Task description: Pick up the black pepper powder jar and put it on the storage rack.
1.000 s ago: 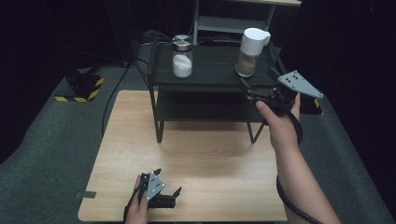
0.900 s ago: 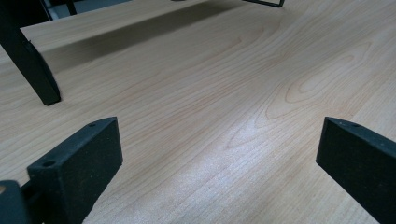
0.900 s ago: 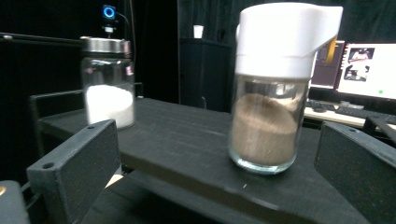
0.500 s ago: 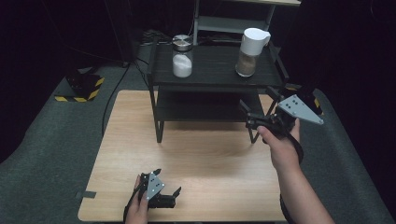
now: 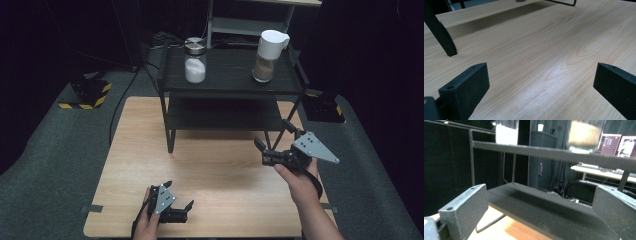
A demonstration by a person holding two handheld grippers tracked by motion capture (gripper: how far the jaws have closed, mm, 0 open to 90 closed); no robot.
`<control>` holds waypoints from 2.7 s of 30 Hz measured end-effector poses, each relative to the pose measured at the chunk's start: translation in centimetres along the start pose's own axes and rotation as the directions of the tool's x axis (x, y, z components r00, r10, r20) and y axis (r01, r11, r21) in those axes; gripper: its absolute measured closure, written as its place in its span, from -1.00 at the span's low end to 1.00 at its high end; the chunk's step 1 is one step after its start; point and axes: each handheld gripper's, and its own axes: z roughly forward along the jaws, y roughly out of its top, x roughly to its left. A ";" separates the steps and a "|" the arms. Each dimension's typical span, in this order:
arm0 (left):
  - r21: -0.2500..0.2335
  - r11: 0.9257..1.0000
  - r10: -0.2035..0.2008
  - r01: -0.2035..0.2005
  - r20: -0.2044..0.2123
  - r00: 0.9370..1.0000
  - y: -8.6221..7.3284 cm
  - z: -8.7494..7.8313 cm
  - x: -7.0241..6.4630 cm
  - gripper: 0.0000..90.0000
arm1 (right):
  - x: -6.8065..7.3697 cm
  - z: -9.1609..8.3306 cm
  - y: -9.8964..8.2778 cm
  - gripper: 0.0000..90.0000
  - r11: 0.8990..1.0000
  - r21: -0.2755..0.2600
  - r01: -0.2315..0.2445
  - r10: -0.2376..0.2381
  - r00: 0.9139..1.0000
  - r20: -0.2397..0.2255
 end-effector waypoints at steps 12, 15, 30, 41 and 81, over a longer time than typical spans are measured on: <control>-0.008 1.000 -0.001 0.001 -0.003 1.000 -0.1 -0.1 0.0 -0.99 | 1.1 -2.9 -5.4 -1.00 0.996 0.091 0.016 -0.015 1.000 -0.012; -0.009 1.000 -0.008 0.008 -0.001 1.000 -0.2 -0.1 0.1 -0.99 | 1.4 -3.6 -6.7 -1.00 0.994 0.112 0.007 -0.005 1.000 -0.015; -0.009 1.000 0.000 0.000 0.016 1.000 -0.1 0.0 0.4 -0.99 | 1.7 -5.2 -11.7 -1.00 0.966 0.253 -0.051 0.049 0.999 0.011; 0.003 1.000 0.012 -0.012 0.013 1.000 0.1 0.1 0.2 -0.99 | 1.6 -5.0 -12.5 -0.99 0.921 0.389 -0.011 0.005 1.000 0.017; 0.015 1.000 0.013 -0.013 0.012 1.000 0.6 0.8 0.8 -0.98 | 1.7 -5.6 -12.0 -0.99 0.891 0.453 0.021 -0.037 0.999 0.027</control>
